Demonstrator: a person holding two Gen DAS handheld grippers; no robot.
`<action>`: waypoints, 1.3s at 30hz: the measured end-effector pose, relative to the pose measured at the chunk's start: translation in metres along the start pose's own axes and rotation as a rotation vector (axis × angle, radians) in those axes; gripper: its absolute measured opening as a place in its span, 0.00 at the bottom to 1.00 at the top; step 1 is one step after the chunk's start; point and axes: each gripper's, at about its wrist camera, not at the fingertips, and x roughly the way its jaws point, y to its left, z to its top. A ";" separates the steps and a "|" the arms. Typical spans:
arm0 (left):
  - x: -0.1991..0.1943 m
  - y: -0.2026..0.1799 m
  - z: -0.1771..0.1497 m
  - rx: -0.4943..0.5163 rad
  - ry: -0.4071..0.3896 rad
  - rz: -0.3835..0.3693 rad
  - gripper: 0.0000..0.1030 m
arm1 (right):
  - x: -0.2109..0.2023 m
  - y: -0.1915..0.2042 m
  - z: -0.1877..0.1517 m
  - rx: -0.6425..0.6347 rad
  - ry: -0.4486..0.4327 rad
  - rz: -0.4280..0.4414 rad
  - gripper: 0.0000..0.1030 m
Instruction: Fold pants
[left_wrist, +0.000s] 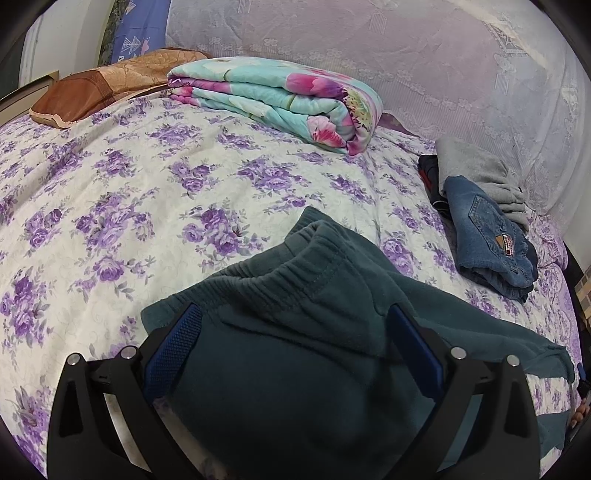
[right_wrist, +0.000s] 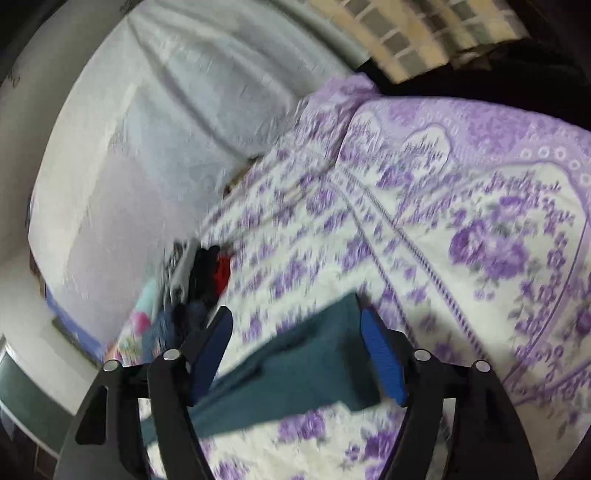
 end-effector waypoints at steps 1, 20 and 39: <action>0.000 0.000 0.000 0.001 0.001 0.002 0.96 | 0.003 0.000 0.005 0.002 0.010 -0.014 0.71; -0.004 0.009 0.000 -0.052 0.000 -0.047 0.96 | -0.115 0.101 -0.025 -0.651 -0.013 0.284 0.16; -0.005 0.009 -0.003 -0.066 0.003 -0.048 0.96 | -0.134 -0.002 -0.123 -0.112 0.252 -0.011 0.43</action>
